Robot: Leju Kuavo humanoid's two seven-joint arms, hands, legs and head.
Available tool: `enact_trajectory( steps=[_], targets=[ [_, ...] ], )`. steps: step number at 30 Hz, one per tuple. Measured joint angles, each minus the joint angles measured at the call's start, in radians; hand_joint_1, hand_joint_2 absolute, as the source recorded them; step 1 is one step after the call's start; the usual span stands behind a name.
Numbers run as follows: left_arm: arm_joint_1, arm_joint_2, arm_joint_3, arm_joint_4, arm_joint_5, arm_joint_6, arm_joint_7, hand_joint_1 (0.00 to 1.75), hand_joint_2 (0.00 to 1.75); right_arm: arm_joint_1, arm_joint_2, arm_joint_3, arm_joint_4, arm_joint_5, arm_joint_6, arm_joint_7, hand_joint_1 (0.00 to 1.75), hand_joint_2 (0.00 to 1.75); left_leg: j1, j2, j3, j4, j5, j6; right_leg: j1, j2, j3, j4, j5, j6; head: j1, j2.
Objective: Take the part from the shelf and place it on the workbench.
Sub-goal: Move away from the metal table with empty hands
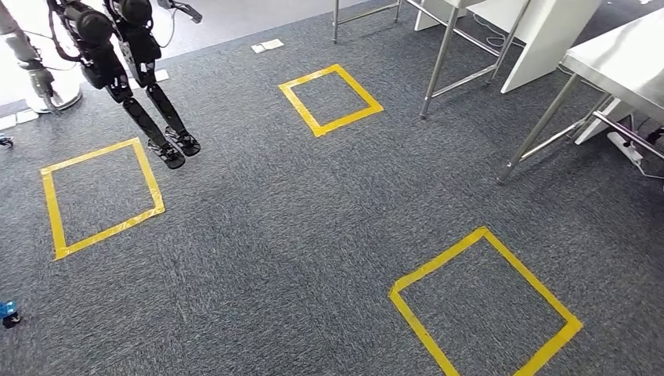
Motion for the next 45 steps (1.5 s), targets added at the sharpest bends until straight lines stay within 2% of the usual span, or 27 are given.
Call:
enact_trajectory(
  steps=[2, 3, 5, 7, 9, 11, 13, 14, 15, 16, 18, 20, 22, 23, 25, 27, 29, 30, 31, 33, 34, 36, 38, 40, 42, 44, 45],
  targets=[
    [0.001, 0.0, 0.0, 0.0, -0.001, 0.0, 0.0, 0.0, 0.0, -0.001, -0.004, 0.003, 0.0, 0.003, 0.001, -0.001, 0.0, 0.0, 0.0, -0.028, 0.001, 0.001, 0.002, -0.003, -0.005, 0.024, 0.061, -0.141, 0.066, 0.012, 0.0, 0.0],
    [0.002, 0.0, 0.0, 0.0, -0.001, -0.001, 0.0, 0.0, 0.0, -0.002, -0.005, 0.005, 0.0, 0.004, 0.001, -0.001, 0.0, 0.0, -0.002, -0.041, 0.001, 0.002, 0.003, -0.007, -0.006, 0.045, 0.09, -0.208, 0.093, 0.012, 0.001, 0.0],
    [0.002, 0.0, 0.0, 0.0, -0.003, -0.006, 0.0, 0.0, 0.0, -0.005, -0.008, 0.007, 0.0, 0.005, 0.004, -0.001, 0.0, 0.0, -0.005, -0.06, -0.002, 0.004, 0.005, -0.016, -0.005, 0.068, 0.113, -0.271, 0.116, -0.002, 0.0, 0.0],
    [0.005, 0.001, 0.0, 0.001, -0.006, -0.017, 0.0, 0.0, 0.0, -0.009, -0.01, 0.008, 0.0, 0.004, 0.006, 0.002, 0.0, 0.0, -0.005, -0.075, -0.008, 0.003, 0.009, -0.027, -0.002, 0.05, 0.115, -0.273, 0.122, -0.021, -0.001, 0.0],
    [0.009, 0.002, 0.0, 0.002, -0.011, -0.03, 0.0, 0.0, 0.0, -0.01, -0.01, 0.008, 0.0, 0.001, 0.007, 0.005, 0.0, 0.0, -0.005, -0.038, -0.024, 0.03, -0.01, -0.037, -0.007, 0.028, 0.121, -0.276, 0.128, -0.038, -0.003, 0.0],
    [0.009, 0.003, 0.0, 0.003, -0.015, -0.04, 0.0, 0.0, 0.0, -0.007, -0.01, 0.008, 0.0, -0.002, 0.007, 0.008, 0.0, 0.0, -0.004, 0.028, -0.071, 0.13, -0.071, -0.046, -0.006, 0.002, 0.122, -0.278, 0.13, -0.052, -0.008, 0.0],
    [0.008, 0.004, 0.0, 0.003, -0.016, -0.044, 0.0, 0.0, 0.0, -0.003, -0.011, 0.008, 0.0, -0.002, 0.007, 0.011, 0.0, 0.0, 0.002, 0.052, -0.133, 0.261, -0.13, -0.054, -0.001, -0.027, 0.121, -0.278, 0.128, -0.058, -0.011, 0.0],
    [0.009, 0.004, 0.0, 0.003, -0.016, -0.045, 0.0, 0.0, 0.0, -0.003, -0.011, 0.008, 0.0, -0.002, 0.007, 0.011, 0.0, 0.0, 0.004, 0.055, -0.149, 0.296, -0.138, -0.056, 0.001, -0.041, 0.121, -0.278, 0.127, -0.059, -0.01, 0.0],
    [0.01, 0.004, 0.0, 0.003, -0.017, -0.046, 0.0, 0.0, 0.0, -0.003, -0.012, 0.008, 0.0, -0.002, 0.007, 0.011, 0.0, 0.0, 0.007, 0.058, -0.145, 0.291, -0.126, -0.058, 0.001, -0.054, 0.121, -0.278, 0.126, -0.06, -0.011, 0.0],
    [0.01, 0.005, 0.0, 0.003, -0.017, -0.048, 0.0, 0.0, 0.0, -0.005, -0.012, 0.008, 0.0, -0.003, 0.007, 0.012, 0.0, 0.0, 0.008, 0.065, -0.12, 0.246, -0.098, -0.058, 0.002, -0.066, 0.123, -0.278, 0.124, -0.06, -0.011, 0.0],
    [0.009, 0.007, -0.001, 0.003, -0.021, -0.053, 0.0, 0.0, 0.0, -0.007, -0.011, 0.008, 0.0, -0.005, 0.007, 0.014, 0.0, 0.0, 0.006, 0.106, -0.04, 0.103, -0.041, -0.054, 0.005, -0.086, 0.127, -0.277, 0.12, -0.056, -0.011, 0.0],
    [0.006, 0.009, -0.002, 0.003, -0.026, -0.062, 0.0, 0.0, 0.0, -0.008, -0.011, 0.008, 0.0, -0.009, 0.007, 0.019, 0.0, 0.0, -0.001, 0.135, 0.003, 0.023, -0.021, -0.043, 0.013, -0.104, 0.13, -0.276, 0.114, -0.047, -0.009, 0.0],
    [0.005, 0.011, -0.004, 0.003, -0.032, -0.07, 0.0, 0.0, 0.0, -0.01, -0.01, 0.007, 0.0, -0.013, 0.006, 0.025, 0.0, 0.0, -0.008, 0.116, 0.002, 0.014, -0.02, -0.03, 0.019, -0.125, 0.134, -0.278, 0.11, -0.037, -0.006, 0.0],
    [0.006, 0.011, -0.004, 0.003, -0.035, -0.072, 0.001, 0.0, 0.0, -0.012, -0.009, 0.007, 0.0, -0.014, 0.006, 0.027, 0.0, 0.0, -0.008, 0.105, 0.003, 0.009, -0.016, -0.023, 0.018, -0.124, 0.135, -0.275, 0.107, -0.031, -0.007, 0.0],
    [0.006, 0.012, -0.004, 0.003, -0.037, -0.074, 0.001, 0.0, 0.0, -0.012, -0.007, 0.007, 0.0, -0.016, 0.004, 0.03, 0.0, 0.0, -0.004, 0.083, 0.006, -0.004, -0.005, -0.007, 0.013, -0.079, 0.115, -0.229, 0.079, -0.026, -0.005, 0.0],
    [0.004, 0.013, -0.005, 0.003, -0.038, -0.075, 0.001, 0.0, 0.0, -0.008, -0.006, 0.007, 0.0, -0.018, 0.003, 0.032, 0.0, 0.0, -0.003, 0.058, 0.005, -0.008, 0.001, 0.002, 0.007, -0.021, 0.058, -0.109, 0.022, -0.029, -0.003, 0.0],
    [0.004, 0.014, -0.005, 0.003, -0.039, -0.077, 0.002, 0.0, 0.0, -0.003, -0.006, 0.007, 0.0, -0.019, 0.003, 0.034, 0.0, 0.0, -0.003, 0.029, 0.002, -0.007, 0.003, 0.003, 0.003, -0.005, 0.002, 0.0, -0.013, -0.025, -0.002, 0.0],
    [0.005, 0.014, -0.005, 0.003, -0.041, -0.079, 0.003, 0.0, 0.0, -0.002, -0.006, 0.006, 0.0, -0.019, 0.002, 0.035, 0.0, 0.0, -0.003, 0.014, 0.002, -0.007, 0.003, 0.002, 0.001, -0.003, -0.005, 0.008, -0.008, -0.017, -0.002, 0.0],
    [0.005, 0.015, -0.005, 0.003, -0.044, -0.081, 0.004, 0.0, 0.0, -0.002, -0.006, 0.006, 0.0, -0.02, 0.001, 0.038, 0.0, 0.0, -0.003, -0.001, 0.002, -0.006, 0.004, 0.001, -0.002, -0.001, 0.008, -0.024, 0.013, -0.007, -0.002, 0.0],
    [0.006, 0.016, -0.008, 0.003, -0.052, -0.085, 0.007, 0.0, 0.0, -0.002, -0.004, 0.006, 0.001, -0.022, -0.001, 0.043, 0.0, 0.0, -0.002, -0.029, 0.001, -0.001, 0.005, -0.006, -0.014, 0.03, 0.068, -0.161, 0.076, 0.012, -0.001, 0.0],
    [0.006, 0.018, -0.01, 0.003, -0.056, -0.086, 0.011, 0.0, 0.0, -0.003, -0.002, 0.005, 0.001, -0.023, -0.002, 0.045, 0.0, 0.0, -0.003, -0.04, -0.001, 0.003, 0.005, -0.011, -0.016, 0.047, 0.091, -0.216, 0.098, 0.012, 0.0, 0.0],
    [0.006, 0.02, -0.015, 0.003, -0.065, -0.089, 0.026, 0.0, 0.0, -0.006, 0.002, 0.004, 0.002, -0.027, -0.003, 0.051, 0.0, 0.0, -0.006, -0.058, -0.006, 0.005, 0.007, -0.025, -0.012, 0.063, 0.106, -0.256, 0.113, -0.003, 0.001, 0.0],
    [0.007, 0.022, -0.019, 0.003, -0.071, -0.093, 0.044, 0.0, 0.0, -0.009, 0.006, 0.003, 0.002, -0.027, -0.004, 0.057, 0.0, 0.0, -0.004, -0.069, -0.013, 0.006, 0.01, -0.035, -0.011, 0.042, 0.109, -0.258, 0.119, -0.022, 0.0, 0.0],
    [0.006, 0.023, -0.022, 0.003, -0.076, -0.095, 0.055, 0.0, 0.0, -0.01, 0.01, 0.003, 0.002, -0.027, -0.007, 0.063, 0.0, 0.0, -0.002, -0.03, -0.033, 0.043, -0.016, -0.043, -0.013, 0.02, 0.111, -0.26, 0.125, -0.04, -0.004, 0.0],
    [0.001, 0.023, -0.027, 0.003, -0.08, -0.099, 0.06, 0.0, 0.0, -0.01, 0.012, 0.002, 0.002, -0.027, -0.011, 0.071, 0.0, 0.0, -0.002, 0.029, -0.082, 0.153, -0.081, -0.049, -0.007, -0.006, 0.11, -0.261, 0.125, -0.054, -0.008, 0.0],
    [-0.003, 0.023, -0.033, 0.003, -0.083, -0.104, 0.061, 0.0, 0.0, -0.008, 0.013, -0.002, 0.002, -0.027, -0.016, 0.079, 0.0, 0.0, 0.002, 0.051, -0.135, 0.273, -0.133, -0.053, 0.001, -0.036, 0.108, -0.261, 0.123, -0.059, -0.01, 0.0],
    [-0.003, 0.023, -0.035, 0.003, -0.085, -0.106, 0.061, 0.0, 0.0, -0.009, 0.014, -0.004, 0.003, -0.027, -0.018, 0.081, 0.0, 0.0, 0.003, 0.056, -0.142, 0.292, -0.134, -0.053, 0.003, -0.05, 0.107, -0.261, 0.122, -0.06, -0.01, 0.0]
  ],
)
